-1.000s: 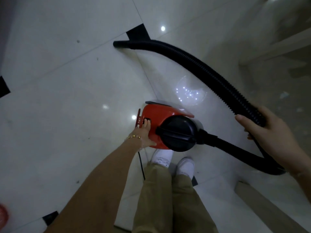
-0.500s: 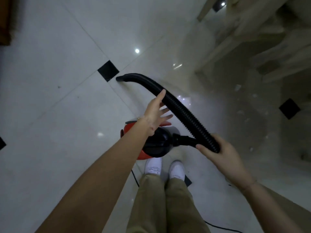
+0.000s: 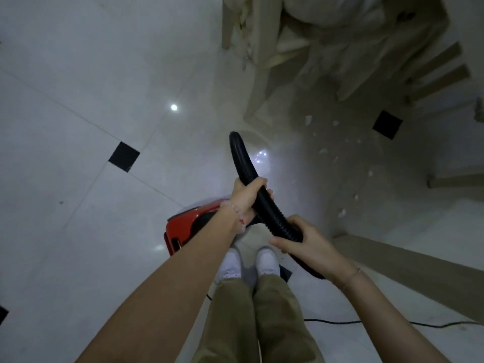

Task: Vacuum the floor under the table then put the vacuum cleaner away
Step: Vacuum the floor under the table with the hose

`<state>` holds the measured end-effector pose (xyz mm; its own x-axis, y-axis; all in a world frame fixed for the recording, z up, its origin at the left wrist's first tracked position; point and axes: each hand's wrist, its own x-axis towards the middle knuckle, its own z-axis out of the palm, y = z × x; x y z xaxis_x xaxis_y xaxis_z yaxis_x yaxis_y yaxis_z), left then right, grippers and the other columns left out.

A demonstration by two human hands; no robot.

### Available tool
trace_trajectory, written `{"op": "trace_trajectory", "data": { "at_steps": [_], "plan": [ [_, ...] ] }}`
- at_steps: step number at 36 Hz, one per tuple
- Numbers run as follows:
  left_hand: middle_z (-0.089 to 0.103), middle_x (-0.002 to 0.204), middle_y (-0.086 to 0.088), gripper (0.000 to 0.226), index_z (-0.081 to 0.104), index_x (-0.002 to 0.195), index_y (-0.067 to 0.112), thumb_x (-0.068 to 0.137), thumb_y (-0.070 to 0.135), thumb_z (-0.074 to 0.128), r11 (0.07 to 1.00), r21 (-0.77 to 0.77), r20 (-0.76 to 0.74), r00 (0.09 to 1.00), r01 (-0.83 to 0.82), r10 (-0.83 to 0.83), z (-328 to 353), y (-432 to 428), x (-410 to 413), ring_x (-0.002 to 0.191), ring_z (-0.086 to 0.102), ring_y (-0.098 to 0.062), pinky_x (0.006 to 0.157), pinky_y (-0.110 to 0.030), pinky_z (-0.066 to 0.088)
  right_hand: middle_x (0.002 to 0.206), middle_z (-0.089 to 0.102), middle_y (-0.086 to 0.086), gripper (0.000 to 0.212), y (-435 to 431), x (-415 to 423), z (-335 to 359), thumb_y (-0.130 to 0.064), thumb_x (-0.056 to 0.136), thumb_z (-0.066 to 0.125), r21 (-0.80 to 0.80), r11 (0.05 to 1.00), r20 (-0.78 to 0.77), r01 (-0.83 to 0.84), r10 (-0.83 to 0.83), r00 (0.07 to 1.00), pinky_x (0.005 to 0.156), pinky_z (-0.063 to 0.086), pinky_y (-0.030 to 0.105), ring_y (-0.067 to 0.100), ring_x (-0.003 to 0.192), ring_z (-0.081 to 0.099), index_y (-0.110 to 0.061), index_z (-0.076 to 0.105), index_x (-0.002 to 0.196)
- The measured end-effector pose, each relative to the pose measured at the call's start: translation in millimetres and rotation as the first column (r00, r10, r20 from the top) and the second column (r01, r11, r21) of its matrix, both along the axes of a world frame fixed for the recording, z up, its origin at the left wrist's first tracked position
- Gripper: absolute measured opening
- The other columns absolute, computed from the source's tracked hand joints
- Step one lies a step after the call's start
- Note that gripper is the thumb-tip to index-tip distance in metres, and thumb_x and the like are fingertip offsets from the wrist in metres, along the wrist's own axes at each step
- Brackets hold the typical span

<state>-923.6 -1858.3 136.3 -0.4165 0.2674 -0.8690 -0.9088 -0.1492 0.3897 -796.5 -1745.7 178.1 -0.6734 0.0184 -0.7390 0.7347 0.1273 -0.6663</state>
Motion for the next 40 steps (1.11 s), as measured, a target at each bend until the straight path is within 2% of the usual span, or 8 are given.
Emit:
{"op": "trace_trajectory", "data": {
  "at_steps": [3,7,9,13,19,24,31,40],
  "plan": [
    [0.052,0.072,-0.009,0.031,0.041,0.107,0.009,0.085,0.006,0.061,0.987,-0.017,-0.033,0.986,0.160,-0.161,4.3,17.2,17.3,0.057,0.058,-0.016,0.057,-0.030,0.054,0.084,0.063,-0.005,0.029,-1.9,13.3,1.2,-0.040,0.081,0.071,-0.091,0.991,0.006,0.103,-0.103,0.995,0.070,0.054,0.032,0.013,0.075,0.062,-0.025,0.058,0.102],
    [0.052,0.078,-0.010,0.025,0.042,0.103,0.010,0.087,0.003,0.060,0.946,0.007,-0.021,0.946,0.323,-0.323,8.7,35.2,33.0,0.067,0.059,-0.019,0.065,-0.035,0.056,0.071,0.064,-0.018,0.011,-1.6,37.9,-0.9,-0.036,0.091,0.058,-0.116,0.965,0.002,0.235,-0.236,0.972,0.061,0.045,0.016,0.000,0.066,0.059,-0.029,0.056,0.100],
    [0.051,0.082,-0.011,0.026,0.041,0.103,0.012,0.088,0.002,0.060,0.929,0.012,-0.009,0.929,0.370,-0.370,8.2,43.7,38.7,0.068,0.058,-0.020,0.067,-0.036,0.056,0.068,0.063,-0.025,0.018,-2.2,48.4,-3.6,-0.044,0.089,0.056,-0.090,0.956,0.008,0.279,-0.279,0.960,0.061,0.042,0.013,-0.004,0.065,0.058,-0.029,0.056,0.099],
    [0.053,0.090,-0.011,0.042,0.036,0.117,0.014,0.086,0.004,0.062,0.905,-0.023,0.004,0.905,0.425,-0.426,3.9,57.6,45.8,0.072,0.059,-0.020,0.069,-0.039,0.057,0.074,0.060,-0.018,0.025,-0.9,61.1,-15.8,-0.053,0.087,0.055,-0.020,0.942,0.004,0.336,-0.336,0.942,0.066,0.041,0.019,0.001,0.070,0.056,-0.030,0.055,0.098],
    [0.054,0.093,-0.012,0.055,0.032,0.127,0.015,0.084,0.004,0.065,0.882,-0.106,0.049,0.889,0.459,-0.456,-9.3,65.3,44.0,0.073,0.061,-0.021,0.073,-0.041,0.058,0.075,0.059,-0.017,0.017,-1.5,63.9,-31.8,-0.053,0.088,0.056,-0.018,0.924,0.021,0.381,-0.381,0.924,0.070,0.042,0.026,0.007,0.074,0.057,-0.037,0.055,0.090],
    [0.052,0.095,-0.011,0.058,0.030,0.127,0.019,0.084,0.005,0.066,0.897,-0.167,-0.015,0.908,0.410,-0.418,-20.2,69.1,39.1,0.074,0.060,-0.022,0.080,-0.043,0.057,0.069,0.062,-0.011,0.019,5.2,57.4,-35.9,-0.057,0.086,0.056,0.000,0.928,0.023,0.372,-0.372,0.928,0.064,0.046,0.029,0.010,0.065,0.058,-0.037,0.056,0.085],
    [0.054,0.081,-0.010,0.050,0.036,0.126,0.022,0.086,0.023,0.066,0.935,-0.183,-0.035,0.949,0.303,-0.314,-32.0,81.9,29.6,0.061,0.059,-0.019,0.072,-0.038,0.057,0.063,0.062,-0.005,0.051,20.5,43.9,-40.0,-0.069,0.073,0.054,0.014,0.934,0.058,0.356,-0.356,0.933,0.065,0.053,0.039,0.013,0.059,0.059,-0.020,0.062,0.087],
    [0.051,0.076,-0.009,0.045,0.031,0.130,0.017,0.093,0.026,0.056,0.900,-0.240,-0.085,0.916,0.363,-0.392,-40.5,88.4,7.3,0.057,0.056,-0.019,0.064,-0.037,0.055,0.067,0.062,-0.001,0.037,25.3,21.7,-45.3,-0.053,0.088,0.056,0.025,0.937,0.057,0.348,-0.349,0.935,0.063,0.050,0.032,0.013,0.057,0.060,-0.016,0.059,0.090]
  ]
}}
